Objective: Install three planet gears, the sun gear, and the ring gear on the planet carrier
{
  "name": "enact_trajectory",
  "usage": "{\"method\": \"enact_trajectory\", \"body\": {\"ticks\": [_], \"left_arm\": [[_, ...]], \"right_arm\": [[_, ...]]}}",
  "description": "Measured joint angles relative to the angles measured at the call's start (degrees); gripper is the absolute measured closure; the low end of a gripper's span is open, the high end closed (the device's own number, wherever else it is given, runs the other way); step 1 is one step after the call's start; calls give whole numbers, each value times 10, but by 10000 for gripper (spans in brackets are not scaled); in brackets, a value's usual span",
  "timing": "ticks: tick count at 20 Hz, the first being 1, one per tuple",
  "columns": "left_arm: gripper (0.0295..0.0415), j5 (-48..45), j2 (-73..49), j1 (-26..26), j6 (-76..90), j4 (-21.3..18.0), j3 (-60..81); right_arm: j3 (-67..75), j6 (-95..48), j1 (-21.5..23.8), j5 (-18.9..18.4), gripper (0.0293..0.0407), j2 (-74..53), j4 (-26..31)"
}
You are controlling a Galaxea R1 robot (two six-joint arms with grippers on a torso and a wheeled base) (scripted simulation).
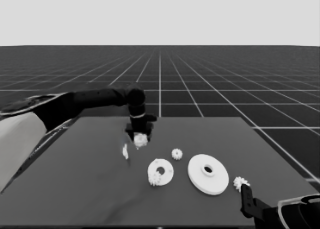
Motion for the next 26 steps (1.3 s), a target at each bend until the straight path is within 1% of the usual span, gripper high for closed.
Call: {"method": "enact_trajectory", "body": {"ticks": [1, 3, 7, 8, 9, 10, 12, 17, 18, 19, 20, 22, 26], "left_arm": [[398, 0, 54, 0, 8, 0, -53], [398, 0, 104, 1, 25, 0, -116], [398, 1, 127, 1, 37, 1, -151], [398, -26, 127, 66, 35, 78, -149], [398, -43, 133, 126, 46, 123, -169], [398, -56, 141, 158, 61, 148, -195], [398, -71, 152, 184, 79, 168, -229], [398, -80, 159, 195, 90, 177, -248], [366, -80, 159, 195, 90, 178, -249], [339, -80, 159, 195, 90, 178, -249], [330, -80, 159, 195, 90, 178, -249], [326, -81, 159, 195, 90, 178, -249], [326, -81, 159, 195, 90, 178, -249]], "right_arm": [[0, 0, 0, 0, 315, 0, 0], [0, 0, 0, 0, 315, 0, 0], [0, 0, 0, 0, 315, 0, 0], [0, 0, 0, 0, 315, 0, 0], [0, 0, 0, 0, 315, 0, 0], [0, 0, 0, 0, 315, 0, 0], [0, 0, 0, 0, 315, 0, 0], [0, 0, 0, 0, 315, 0, 0], [0, 0, 0, 0, 315, 0, 0], [0, 0, 0, 0, 315, 0, 0], [0, 0, 0, 0, 315, 0, 0], [0, 0, 0, 0, 315, 0, 0], [0, 0, 0, 0, 315, 0, 0]]}}
